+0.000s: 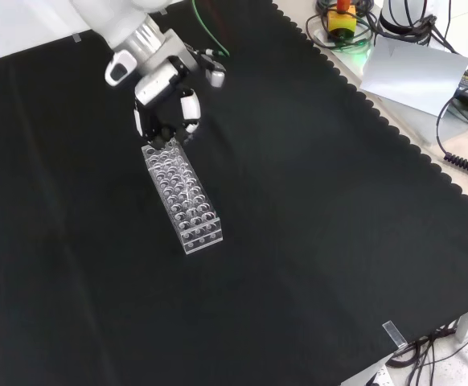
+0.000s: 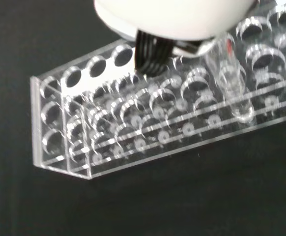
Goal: Put the test tube back in the rack.
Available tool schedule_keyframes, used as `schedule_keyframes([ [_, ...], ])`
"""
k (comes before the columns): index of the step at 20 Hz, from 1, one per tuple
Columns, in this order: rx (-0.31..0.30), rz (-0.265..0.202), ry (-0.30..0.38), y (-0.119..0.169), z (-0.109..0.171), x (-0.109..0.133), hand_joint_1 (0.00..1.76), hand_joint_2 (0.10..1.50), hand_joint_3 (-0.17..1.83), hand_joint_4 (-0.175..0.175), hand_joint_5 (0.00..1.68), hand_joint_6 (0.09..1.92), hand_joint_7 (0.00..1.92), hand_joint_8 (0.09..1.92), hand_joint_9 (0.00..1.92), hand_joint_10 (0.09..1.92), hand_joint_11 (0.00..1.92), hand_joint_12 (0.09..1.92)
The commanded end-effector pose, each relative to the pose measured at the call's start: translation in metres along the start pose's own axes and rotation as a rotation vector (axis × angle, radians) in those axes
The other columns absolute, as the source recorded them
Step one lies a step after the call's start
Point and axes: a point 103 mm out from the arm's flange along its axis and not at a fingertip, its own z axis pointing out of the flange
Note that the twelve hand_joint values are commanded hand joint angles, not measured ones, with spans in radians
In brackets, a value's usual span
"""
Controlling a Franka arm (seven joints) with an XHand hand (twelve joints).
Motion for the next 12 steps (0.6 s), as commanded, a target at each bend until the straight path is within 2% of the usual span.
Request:
schedule_keyframes([
  [1,-0.058,-0.024,-0.029,-0.016,-0.041,0.016,1.23,0.55,0.83,-0.175,0.94,0.71,1.17,0.75,1.23,0.74,0.8,1.35],
  [12,-0.167,-0.066,-0.078,-0.064,-0.1,0.044,1.23,0.55,0.83,-0.175,0.94,0.7,1.16,0.74,1.23,0.73,0.79,1.34],
])
